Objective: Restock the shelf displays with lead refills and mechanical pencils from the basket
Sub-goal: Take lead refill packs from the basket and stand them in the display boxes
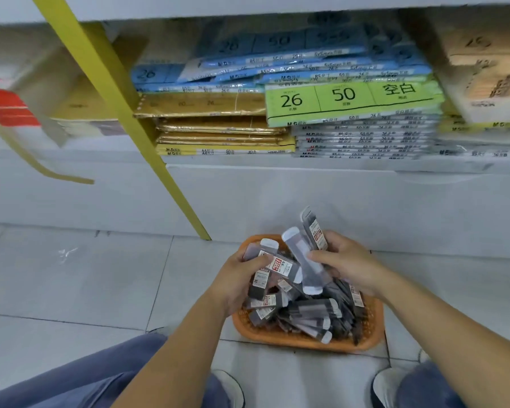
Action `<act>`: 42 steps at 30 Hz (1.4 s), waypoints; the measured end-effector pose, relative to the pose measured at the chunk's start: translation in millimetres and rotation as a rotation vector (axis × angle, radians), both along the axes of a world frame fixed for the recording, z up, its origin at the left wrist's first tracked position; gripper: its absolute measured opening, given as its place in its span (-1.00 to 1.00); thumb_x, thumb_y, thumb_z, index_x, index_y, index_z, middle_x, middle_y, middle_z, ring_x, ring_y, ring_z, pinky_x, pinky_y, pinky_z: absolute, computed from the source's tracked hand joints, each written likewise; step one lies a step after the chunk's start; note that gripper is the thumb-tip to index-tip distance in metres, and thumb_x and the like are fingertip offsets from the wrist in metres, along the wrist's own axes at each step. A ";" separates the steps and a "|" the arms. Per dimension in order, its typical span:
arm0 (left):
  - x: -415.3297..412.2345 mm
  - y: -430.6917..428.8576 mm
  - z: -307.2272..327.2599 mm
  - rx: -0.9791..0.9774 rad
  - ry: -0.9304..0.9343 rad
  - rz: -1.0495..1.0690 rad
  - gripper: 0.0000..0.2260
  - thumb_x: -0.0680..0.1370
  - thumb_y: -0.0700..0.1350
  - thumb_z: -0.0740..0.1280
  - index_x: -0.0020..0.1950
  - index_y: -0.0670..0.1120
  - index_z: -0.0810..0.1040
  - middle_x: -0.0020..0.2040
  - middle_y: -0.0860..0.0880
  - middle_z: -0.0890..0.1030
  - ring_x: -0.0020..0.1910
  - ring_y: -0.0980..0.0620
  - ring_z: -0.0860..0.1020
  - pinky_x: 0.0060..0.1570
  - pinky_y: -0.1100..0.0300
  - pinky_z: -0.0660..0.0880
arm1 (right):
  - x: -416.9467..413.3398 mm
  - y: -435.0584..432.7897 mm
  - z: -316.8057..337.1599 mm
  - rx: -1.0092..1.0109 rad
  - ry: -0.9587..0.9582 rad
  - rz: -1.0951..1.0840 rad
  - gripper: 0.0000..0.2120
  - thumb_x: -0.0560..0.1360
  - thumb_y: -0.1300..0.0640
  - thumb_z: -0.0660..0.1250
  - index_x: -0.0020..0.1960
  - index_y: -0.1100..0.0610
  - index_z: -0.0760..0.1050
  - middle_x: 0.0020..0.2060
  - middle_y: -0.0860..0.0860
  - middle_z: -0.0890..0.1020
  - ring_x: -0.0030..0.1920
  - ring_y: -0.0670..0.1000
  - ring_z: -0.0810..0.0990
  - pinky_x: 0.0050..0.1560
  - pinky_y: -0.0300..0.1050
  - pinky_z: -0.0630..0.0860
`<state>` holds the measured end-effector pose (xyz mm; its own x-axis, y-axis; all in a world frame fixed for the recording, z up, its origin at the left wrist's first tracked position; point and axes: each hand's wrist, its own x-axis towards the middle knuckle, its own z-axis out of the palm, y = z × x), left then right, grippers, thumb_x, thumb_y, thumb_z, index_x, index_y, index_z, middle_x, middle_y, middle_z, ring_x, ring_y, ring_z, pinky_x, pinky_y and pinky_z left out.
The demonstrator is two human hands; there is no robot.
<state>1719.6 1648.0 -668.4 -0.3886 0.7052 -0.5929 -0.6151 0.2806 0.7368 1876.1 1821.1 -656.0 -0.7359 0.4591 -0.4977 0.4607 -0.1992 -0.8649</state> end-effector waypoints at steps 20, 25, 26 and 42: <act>-18.1 14.5 224.6 0.217 0.503 -0.088 -0.83 0.63 0.10 0.29 0.10 0.04 0.55 -0.25 -0.05 0.63 -0.35 -0.01 0.60 -0.18 0.04 0.62 | -30.2 -3.4 225.3 0.159 0.418 0.009 -0.78 0.50 0.27 0.39 0.11 0.08 0.59 -0.02 0.14 0.69 -0.09 0.13 0.70 -0.17 -0.03 0.63; -18.2 24.4 246.0 0.284 0.648 -0.167 -0.74 0.43 0.20 0.47 0.03 0.13 0.62 -0.25 -0.03 0.66 -0.32 0.00 0.57 -0.28 0.17 0.56 | -47.2 -7.8 244.9 0.186 0.486 0.015 -0.80 0.50 0.22 0.40 0.12 0.08 0.60 -0.02 0.10 0.71 -0.04 0.15 0.70 -0.10 0.02 0.65; -19.8 25.8 246.2 0.277 0.652 -0.144 -0.72 0.38 0.21 0.51 0.03 0.18 0.64 -0.18 -0.04 0.71 -0.27 -0.02 0.59 -0.25 0.16 0.59 | -51.0 -9.4 244.8 0.187 0.497 0.003 -0.79 0.50 0.21 0.40 0.12 0.08 0.59 -0.02 0.08 0.71 -0.04 0.14 0.71 -0.09 0.03 0.65; -44.0 25.8 256.3 0.362 0.497 0.068 -0.86 0.52 -0.15 0.48 0.07 -0.07 0.66 -0.18 -0.04 0.72 -0.41 0.07 0.53 -0.42 0.21 0.49 | -80.5 -24.7 257.6 0.296 0.509 -0.035 -0.79 0.60 0.01 0.24 0.13 -0.19 0.61 0.02 -0.14 0.70 0.04 -0.08 0.67 0.12 -0.02 0.56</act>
